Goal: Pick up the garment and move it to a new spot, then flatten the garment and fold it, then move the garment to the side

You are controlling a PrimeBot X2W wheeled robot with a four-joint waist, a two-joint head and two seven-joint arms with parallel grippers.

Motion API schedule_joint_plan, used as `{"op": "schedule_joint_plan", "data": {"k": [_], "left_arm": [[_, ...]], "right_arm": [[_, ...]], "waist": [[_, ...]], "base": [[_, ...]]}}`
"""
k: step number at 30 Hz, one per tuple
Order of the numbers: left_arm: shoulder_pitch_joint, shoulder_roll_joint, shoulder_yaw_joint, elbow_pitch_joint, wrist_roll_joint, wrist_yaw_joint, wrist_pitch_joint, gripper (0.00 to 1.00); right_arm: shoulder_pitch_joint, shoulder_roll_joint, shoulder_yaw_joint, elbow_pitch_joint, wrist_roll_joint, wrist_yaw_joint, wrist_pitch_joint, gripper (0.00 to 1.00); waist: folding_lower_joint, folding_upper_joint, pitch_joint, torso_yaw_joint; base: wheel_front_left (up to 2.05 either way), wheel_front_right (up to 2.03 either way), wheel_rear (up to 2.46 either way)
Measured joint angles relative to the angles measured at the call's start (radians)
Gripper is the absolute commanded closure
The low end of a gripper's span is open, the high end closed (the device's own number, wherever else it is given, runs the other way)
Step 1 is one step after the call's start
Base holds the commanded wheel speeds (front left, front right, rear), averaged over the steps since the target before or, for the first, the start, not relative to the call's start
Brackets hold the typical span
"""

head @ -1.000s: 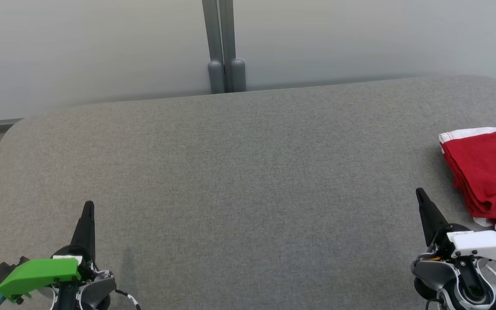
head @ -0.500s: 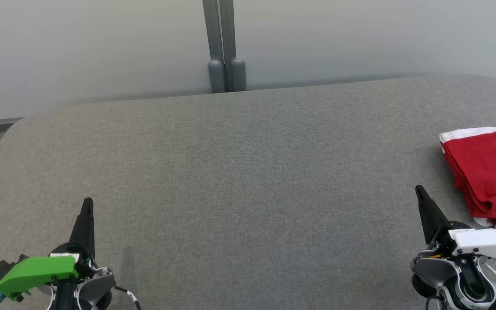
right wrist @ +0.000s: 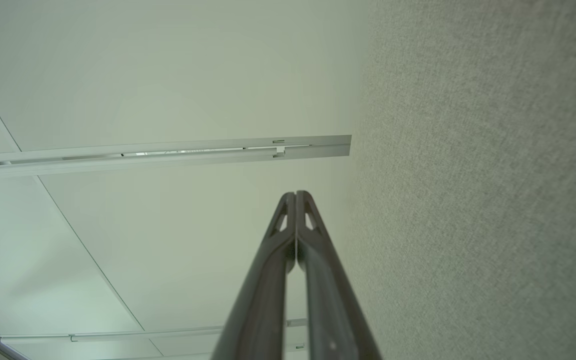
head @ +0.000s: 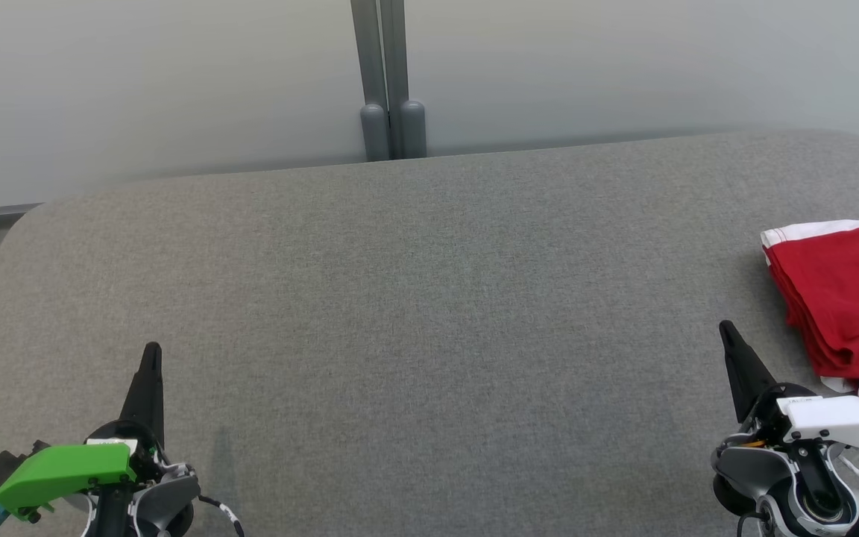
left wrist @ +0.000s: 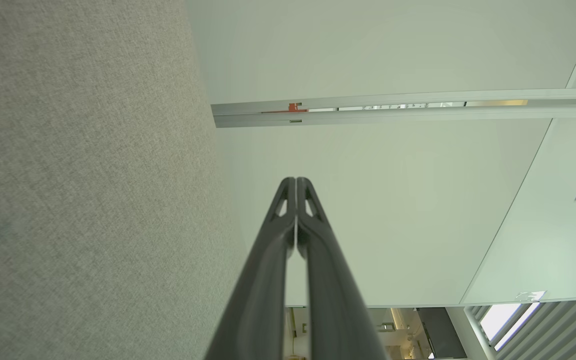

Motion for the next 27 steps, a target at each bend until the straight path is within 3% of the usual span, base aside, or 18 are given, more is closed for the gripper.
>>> {"op": "schedule_joint_plan", "data": {"k": [27], "left_arm": [[0.0,0.0,0.0,0.0,0.0,0.0,0.0,1.0]], "right_arm": [[0.0,0.0,0.0,0.0,0.0,0.0,0.0,1.0]], "waist": [[0.0,0.0,0.0,0.0]], "base": [[0.0,0.0,0.0]]}}
